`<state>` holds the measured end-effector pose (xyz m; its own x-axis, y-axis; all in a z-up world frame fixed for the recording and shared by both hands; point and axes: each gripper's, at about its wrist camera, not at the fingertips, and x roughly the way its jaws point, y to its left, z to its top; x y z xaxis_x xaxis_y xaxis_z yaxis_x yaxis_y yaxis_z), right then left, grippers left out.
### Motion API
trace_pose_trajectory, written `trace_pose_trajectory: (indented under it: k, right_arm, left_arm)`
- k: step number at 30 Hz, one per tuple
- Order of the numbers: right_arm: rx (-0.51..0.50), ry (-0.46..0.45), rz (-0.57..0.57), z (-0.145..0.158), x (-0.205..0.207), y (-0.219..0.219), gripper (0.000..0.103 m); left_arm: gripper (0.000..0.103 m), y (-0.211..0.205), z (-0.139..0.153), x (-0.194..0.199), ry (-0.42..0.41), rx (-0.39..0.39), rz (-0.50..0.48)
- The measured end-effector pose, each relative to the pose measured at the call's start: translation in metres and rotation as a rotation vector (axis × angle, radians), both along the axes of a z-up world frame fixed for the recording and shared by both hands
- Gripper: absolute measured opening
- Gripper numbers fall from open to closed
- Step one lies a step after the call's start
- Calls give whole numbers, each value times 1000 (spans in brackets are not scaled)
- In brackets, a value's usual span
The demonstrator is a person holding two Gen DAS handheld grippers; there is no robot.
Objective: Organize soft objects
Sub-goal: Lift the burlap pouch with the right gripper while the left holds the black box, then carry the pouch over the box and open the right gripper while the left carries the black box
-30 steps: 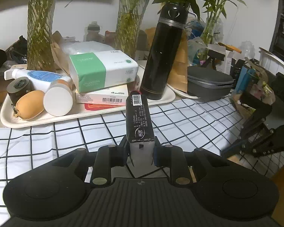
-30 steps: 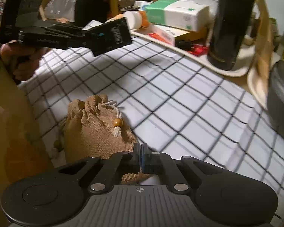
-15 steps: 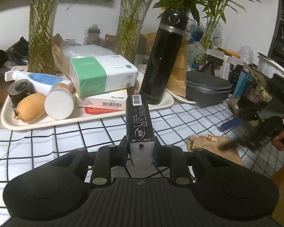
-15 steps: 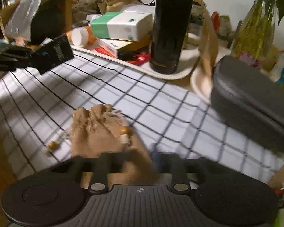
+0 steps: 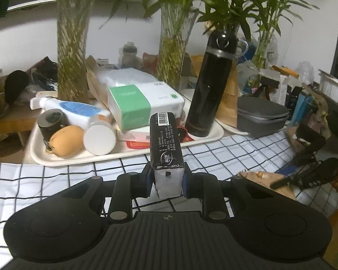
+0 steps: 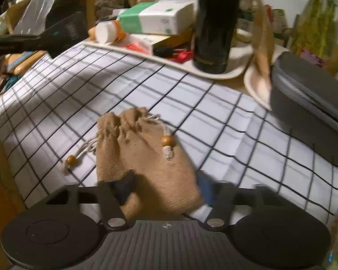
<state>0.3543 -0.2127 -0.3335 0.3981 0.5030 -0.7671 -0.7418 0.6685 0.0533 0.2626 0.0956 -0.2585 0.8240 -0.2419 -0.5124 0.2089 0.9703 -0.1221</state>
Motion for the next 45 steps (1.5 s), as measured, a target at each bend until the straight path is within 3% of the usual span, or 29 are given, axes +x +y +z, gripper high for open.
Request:
trace_pose_trajectory:
  k: [3,8,15,26,39,45]
  right_arm:
    - [2,2,-17,1,0,-4,9]
    - [15,-9,-32,10,-4,-10,7]
    - [111,-92,-73,60,-21,-24,7]
    - [131,-248,-42,144,-71,-27,7]
    - [230,-320,-24,216,-152,-43,7]
    - [285,-309,5,237,-185,-44,7]
  left_arm:
    - [24,1,9,-9,-5,4,10]
    - [24,8,24,-26,5,3,29]
    - [24,12,59,-55,-4,17,28]
    - [24,-7,101,-103,-12,51,-25]
    - [24,-32,133,-162,-34,78,-75]
    - [24,-40,146,-185,-58,73,-81]
